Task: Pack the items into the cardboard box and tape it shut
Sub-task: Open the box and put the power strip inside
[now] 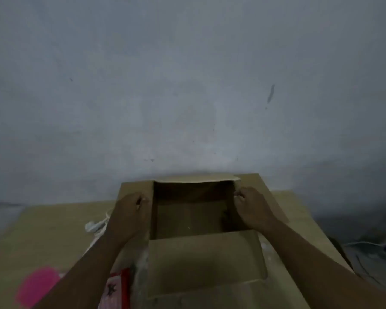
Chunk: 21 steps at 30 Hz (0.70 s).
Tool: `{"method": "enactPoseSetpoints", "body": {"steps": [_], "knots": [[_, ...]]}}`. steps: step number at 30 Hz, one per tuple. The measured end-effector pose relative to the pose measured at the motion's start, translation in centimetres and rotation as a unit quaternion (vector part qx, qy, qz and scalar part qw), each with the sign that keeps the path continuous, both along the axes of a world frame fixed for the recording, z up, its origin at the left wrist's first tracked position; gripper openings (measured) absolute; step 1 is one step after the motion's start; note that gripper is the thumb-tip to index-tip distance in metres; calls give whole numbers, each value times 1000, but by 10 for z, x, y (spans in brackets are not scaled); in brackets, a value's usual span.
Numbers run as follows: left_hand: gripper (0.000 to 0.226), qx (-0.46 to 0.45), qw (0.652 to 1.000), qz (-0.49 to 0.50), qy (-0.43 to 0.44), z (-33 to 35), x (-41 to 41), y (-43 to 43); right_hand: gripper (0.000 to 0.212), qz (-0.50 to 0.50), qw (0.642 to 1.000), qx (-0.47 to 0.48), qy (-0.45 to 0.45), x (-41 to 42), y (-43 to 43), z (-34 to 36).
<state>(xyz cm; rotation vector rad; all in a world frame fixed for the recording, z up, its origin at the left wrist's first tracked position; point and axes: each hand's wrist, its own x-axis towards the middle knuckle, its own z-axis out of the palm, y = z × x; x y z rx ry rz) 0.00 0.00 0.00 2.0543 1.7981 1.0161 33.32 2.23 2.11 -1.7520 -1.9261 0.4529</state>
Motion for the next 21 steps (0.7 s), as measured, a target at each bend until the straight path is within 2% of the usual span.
{"method": "enactPoseSetpoints", "body": {"steps": [2, 4, 5, 9, 12, 16, 18, 21], "knots": [[25, -4, 999, 42, -15, -17, 1, 1, 25, -35, 999, -10, -26, 5, 3, -18], [19, -52, 997, 56, 2, -37, 8, 1, 33, -43, 997, -18, -64, 11, 7, -38], [24, -68, 996, 55, 14, -48, 11, 5, 36, -42, 996, -14, -74, 12, 11, -48], [68, -146, 987, 55, 27, -69, 28, 15, 46, -49, 996, 0, -78, 6, 20, -65], [84, -163, 984, 56, 42, -75, 35, 22, 52, -54, 996, -19, -62, 3, 26, -75], [77, -206, 976, 63, 14, -84, 29, 30, 66, -54, 997, -52, -23, 7, 31, -82], [72, -232, 969, 85, -23, -87, 23, 33, 67, -65, 996, -66, -11, 10, 31, -84], [75, -240, 967, 77, -23, -94, 19, 35, 66, -92, 993, -79, -10, 10, 27, -86]]}}
